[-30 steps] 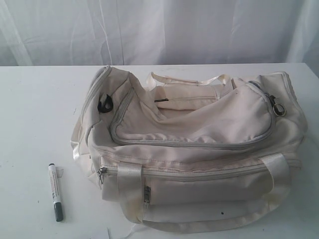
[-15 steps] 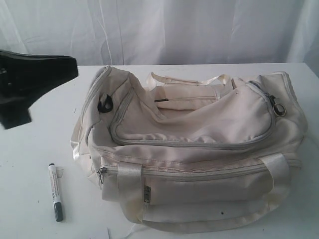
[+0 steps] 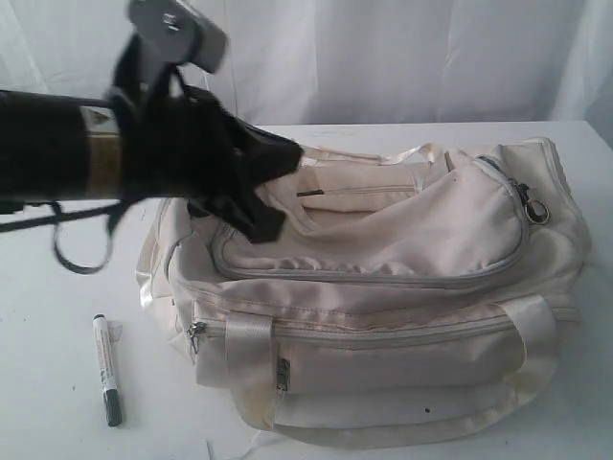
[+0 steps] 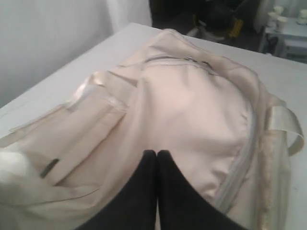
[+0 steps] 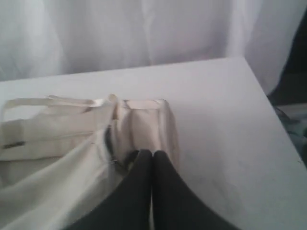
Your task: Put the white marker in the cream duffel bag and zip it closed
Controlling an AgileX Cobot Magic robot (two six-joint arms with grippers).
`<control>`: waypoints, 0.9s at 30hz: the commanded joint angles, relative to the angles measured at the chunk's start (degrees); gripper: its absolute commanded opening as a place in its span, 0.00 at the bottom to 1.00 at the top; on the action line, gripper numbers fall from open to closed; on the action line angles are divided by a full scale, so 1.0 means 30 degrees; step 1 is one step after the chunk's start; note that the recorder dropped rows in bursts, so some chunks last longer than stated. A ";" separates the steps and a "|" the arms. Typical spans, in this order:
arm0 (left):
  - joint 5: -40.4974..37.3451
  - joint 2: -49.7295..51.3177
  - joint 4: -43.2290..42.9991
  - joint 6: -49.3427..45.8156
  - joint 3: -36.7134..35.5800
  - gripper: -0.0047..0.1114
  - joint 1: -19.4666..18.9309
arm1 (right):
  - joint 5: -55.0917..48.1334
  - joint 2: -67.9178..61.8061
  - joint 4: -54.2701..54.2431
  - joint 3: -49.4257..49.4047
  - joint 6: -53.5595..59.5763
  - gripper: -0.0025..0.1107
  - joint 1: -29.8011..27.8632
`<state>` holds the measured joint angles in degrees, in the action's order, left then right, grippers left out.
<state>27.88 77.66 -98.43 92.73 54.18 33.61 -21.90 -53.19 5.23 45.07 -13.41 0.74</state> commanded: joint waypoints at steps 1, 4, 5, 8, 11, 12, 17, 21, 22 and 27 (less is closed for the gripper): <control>-0.0819 0.2678 -0.0504 -0.0961 0.1442 0.13 0.2384 | -0.2702 -0.3260 0.0690 0.2574 0.0723 0.08 -0.2222; -0.2035 0.4113 -0.0504 -0.0960 0.2196 0.27 0.2992 | -0.4312 -0.5040 -0.2122 0.4087 0.4469 0.17 -0.3234; -0.2335 0.4466 -0.0504 -0.0960 0.2448 0.32 0.3132 | -0.4800 -0.5465 -0.3497 0.4427 0.5666 0.21 -0.3436; -0.2981 0.5357 -0.0504 -0.0960 0.3495 0.43 0.3414 | -0.6468 -0.7060 -0.6123 0.5415 0.8756 0.29 -0.4054; -0.3336 0.6177 -0.0504 -0.0999 0.4764 0.45 0.3880 | -0.7370 -0.8807 -0.7163 0.6319 1.0374 0.36 -0.4436; -0.3393 0.6470 -0.0504 -0.1097 0.5253 0.45 0.4057 | -0.7724 -0.9404 -0.7168 0.6604 1.0880 0.39 -0.4466; -0.4246 0.7906 -0.0504 -0.2564 0.7550 0.45 0.5024 | -0.8395 -1.1849 -0.7168 0.7637 1.2938 0.48 -0.4466; -0.5035 0.9054 -0.0504 -0.2649 0.9267 0.45 0.5680 | -0.8011 -1.3243 -0.7212 0.8410 1.3853 0.49 -0.4466; -0.5215 0.9312 -0.0504 -0.2649 0.9588 0.45 0.5792 | -0.7877 -1.3523 -0.7212 0.8637 1.3892 0.49 -0.4466; -0.5817 1.1008 -0.0504 -0.3545 1.1426 0.45 0.6399 | -0.7578 -1.4653 -0.7951 0.9601 1.4626 0.49 -0.4466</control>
<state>11.97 108.39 -99.29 83.59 85.90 51.67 -45.42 -95.84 -16.73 72.50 28.16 -12.34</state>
